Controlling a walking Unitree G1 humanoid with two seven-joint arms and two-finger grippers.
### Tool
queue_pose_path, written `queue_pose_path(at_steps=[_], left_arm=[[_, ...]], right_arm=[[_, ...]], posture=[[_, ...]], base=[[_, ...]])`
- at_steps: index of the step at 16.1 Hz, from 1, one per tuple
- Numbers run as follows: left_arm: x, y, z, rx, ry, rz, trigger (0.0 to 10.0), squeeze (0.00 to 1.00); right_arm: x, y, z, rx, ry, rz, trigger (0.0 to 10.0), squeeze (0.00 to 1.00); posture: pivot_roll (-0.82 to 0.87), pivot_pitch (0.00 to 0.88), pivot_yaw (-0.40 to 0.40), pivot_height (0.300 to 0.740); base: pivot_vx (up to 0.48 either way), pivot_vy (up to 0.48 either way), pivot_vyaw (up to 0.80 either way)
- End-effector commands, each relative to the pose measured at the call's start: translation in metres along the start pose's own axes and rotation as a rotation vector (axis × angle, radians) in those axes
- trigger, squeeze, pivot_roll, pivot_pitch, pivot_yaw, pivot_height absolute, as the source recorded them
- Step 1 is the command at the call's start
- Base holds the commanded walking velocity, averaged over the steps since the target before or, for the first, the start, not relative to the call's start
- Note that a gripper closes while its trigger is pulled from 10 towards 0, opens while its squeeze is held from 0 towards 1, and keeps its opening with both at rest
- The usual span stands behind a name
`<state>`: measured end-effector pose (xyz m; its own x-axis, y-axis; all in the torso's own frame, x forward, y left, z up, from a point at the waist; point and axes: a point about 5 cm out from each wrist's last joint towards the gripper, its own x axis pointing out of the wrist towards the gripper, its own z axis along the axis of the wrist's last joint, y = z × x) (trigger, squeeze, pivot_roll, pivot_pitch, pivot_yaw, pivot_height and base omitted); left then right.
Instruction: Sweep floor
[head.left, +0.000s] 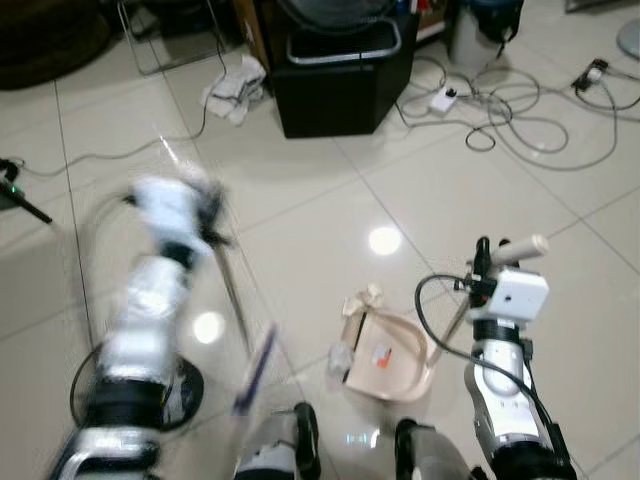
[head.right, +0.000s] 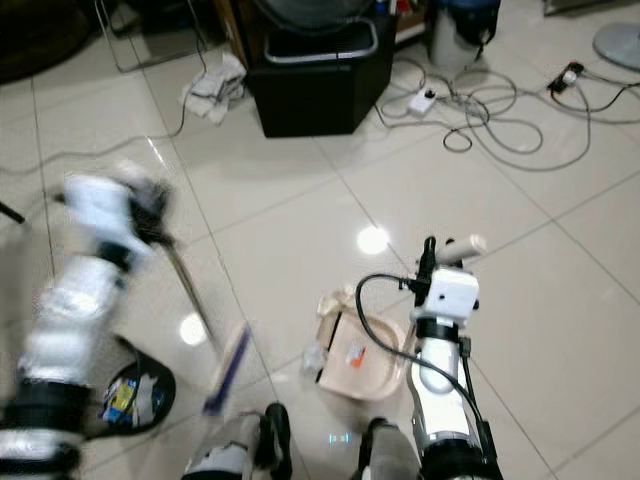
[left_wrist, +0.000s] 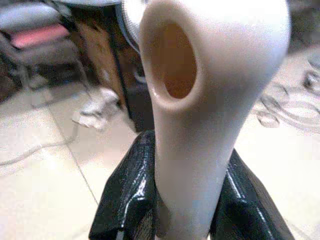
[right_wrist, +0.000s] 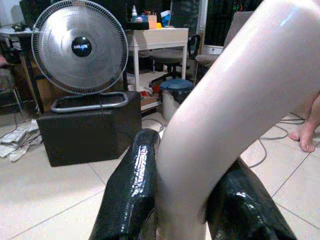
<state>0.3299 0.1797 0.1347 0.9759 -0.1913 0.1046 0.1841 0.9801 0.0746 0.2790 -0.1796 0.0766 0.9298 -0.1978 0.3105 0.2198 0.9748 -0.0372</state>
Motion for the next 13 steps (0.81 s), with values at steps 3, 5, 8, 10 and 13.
queue_pose_path(at_steps=[3, 5, 8, 10, 13], left_arm=[[0.004, -0.031, -0.016, -0.130, 0.005, -0.037, 10.0, 0.00], [0.004, -0.040, -0.018, -0.211, 0.001, -0.049, 10.0, 0.00], [0.006, -0.057, -0.008, -0.441, -0.068, -0.102, 10.0, 0.00], [-0.002, -0.068, -0.005, -0.497, -0.065, -0.285, 10.0, 0.00], [-0.008, -0.068, 0.000, -0.484, -0.070, -0.380, 10.0, 0.00]], right_arm=[[0.003, 0.008, 0.004, 0.004, -0.012, 0.029, 10.0, 0.00], [0.004, 0.008, 0.004, 0.003, -0.011, 0.033, 10.0, 0.00], [0.005, 0.010, 0.003, 0.003, -0.005, 0.041, 10.0, 0.00], [0.004, 0.010, 0.002, 0.002, 0.004, 0.049, 10.0, 0.00], [0.005, 0.010, 0.001, -0.001, 0.010, 0.050, 10.0, 0.00]], posture=[[0.07, 0.217, 0.102, 0.740], [0.07, 0.217, 0.102, 0.740], [0.07, 0.210, 0.092, 0.740], [0.07, 0.200, 0.089, 0.740], [0.07, 0.189, 0.088, 0.740]], base=[[0.000, 0.000, 0.00], [0.000, 0.000, 0.00], [0.000, 0.000, 0.00], [0.000, 0.000, 0.00], [0.000, 0.000, 0.00]])
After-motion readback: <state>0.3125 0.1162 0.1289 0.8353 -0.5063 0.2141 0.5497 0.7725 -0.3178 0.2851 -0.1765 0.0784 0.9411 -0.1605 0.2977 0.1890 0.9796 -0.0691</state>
